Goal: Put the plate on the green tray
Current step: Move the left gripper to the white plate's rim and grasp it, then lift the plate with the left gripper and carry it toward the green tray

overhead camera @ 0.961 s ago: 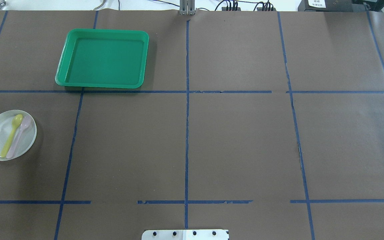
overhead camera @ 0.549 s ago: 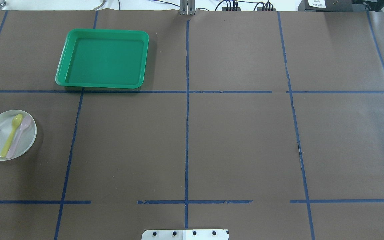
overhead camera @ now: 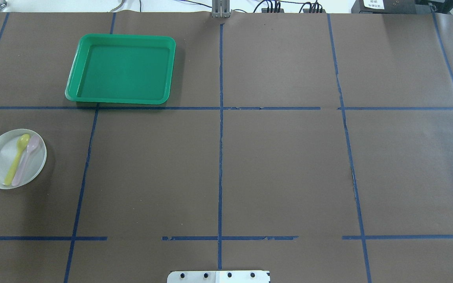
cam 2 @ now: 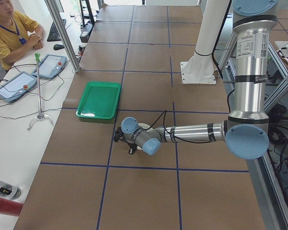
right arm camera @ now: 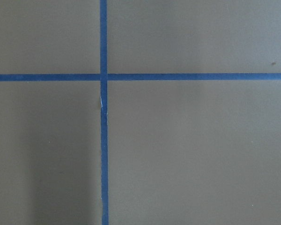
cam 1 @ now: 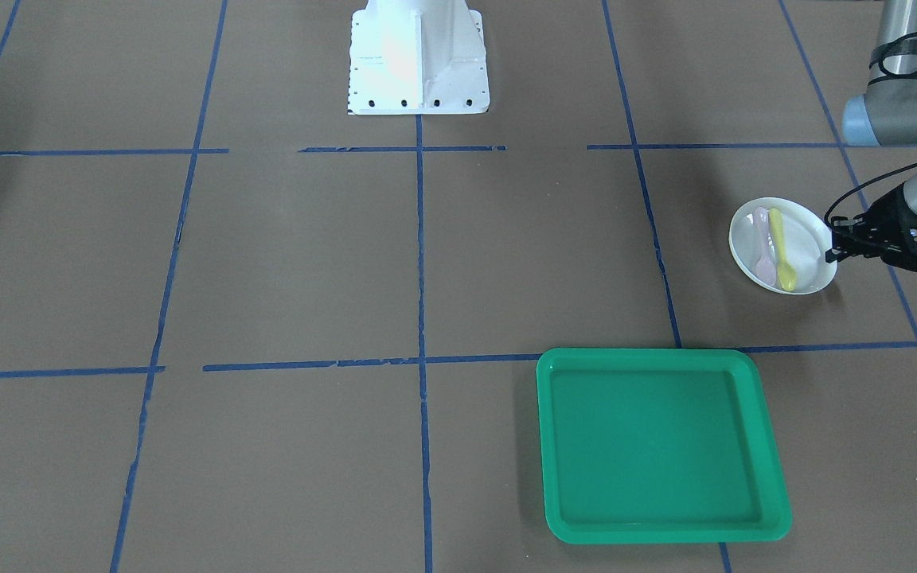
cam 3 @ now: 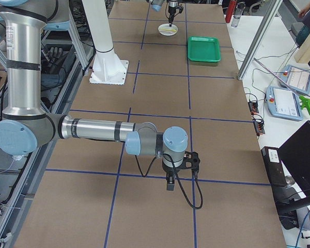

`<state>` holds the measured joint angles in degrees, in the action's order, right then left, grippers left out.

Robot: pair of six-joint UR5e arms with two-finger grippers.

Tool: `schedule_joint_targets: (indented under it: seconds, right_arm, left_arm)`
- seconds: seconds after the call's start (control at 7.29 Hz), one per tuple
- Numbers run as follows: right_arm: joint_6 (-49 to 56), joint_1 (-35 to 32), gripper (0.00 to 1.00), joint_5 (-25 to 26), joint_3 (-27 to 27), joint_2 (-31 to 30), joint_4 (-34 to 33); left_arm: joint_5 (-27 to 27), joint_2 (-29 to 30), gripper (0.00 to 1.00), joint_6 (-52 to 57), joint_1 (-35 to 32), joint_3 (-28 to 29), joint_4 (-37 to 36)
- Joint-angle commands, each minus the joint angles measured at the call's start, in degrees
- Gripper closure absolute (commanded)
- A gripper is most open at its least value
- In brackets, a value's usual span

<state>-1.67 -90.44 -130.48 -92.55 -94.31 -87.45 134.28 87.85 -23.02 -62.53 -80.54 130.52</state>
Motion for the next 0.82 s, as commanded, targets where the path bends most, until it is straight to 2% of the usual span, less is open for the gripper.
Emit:
schedule_joint_targets:
  seconds: [0.0,0.27,0.55,0.69]
  right_arm:
    - [0.00,0.00,0.00,-0.04,0.00,0.00,0.00]
    - [0.00,0.00,0.00,-0.04,0.00,0.00,0.00]
    - [0.00,0.00,0.00,-0.04,0.00,0.00,0.00]
    - [0.00,0.00,0.00,-0.04,0.00,0.00,0.00]
  left_arm:
    - [4.38,-0.49,1.00,-0.01,-0.05,-2.50,-0.61]
    - [10.54,0.03,1.00,-0.01,-0.05,-2.61,-0.62]
    - [14.32,1.61,1.00,-1.67,-0.13,-2.43,-0.88]
    - [14.87,4.14,1.00,-6.64,-0.05,-2.43,-0.88]
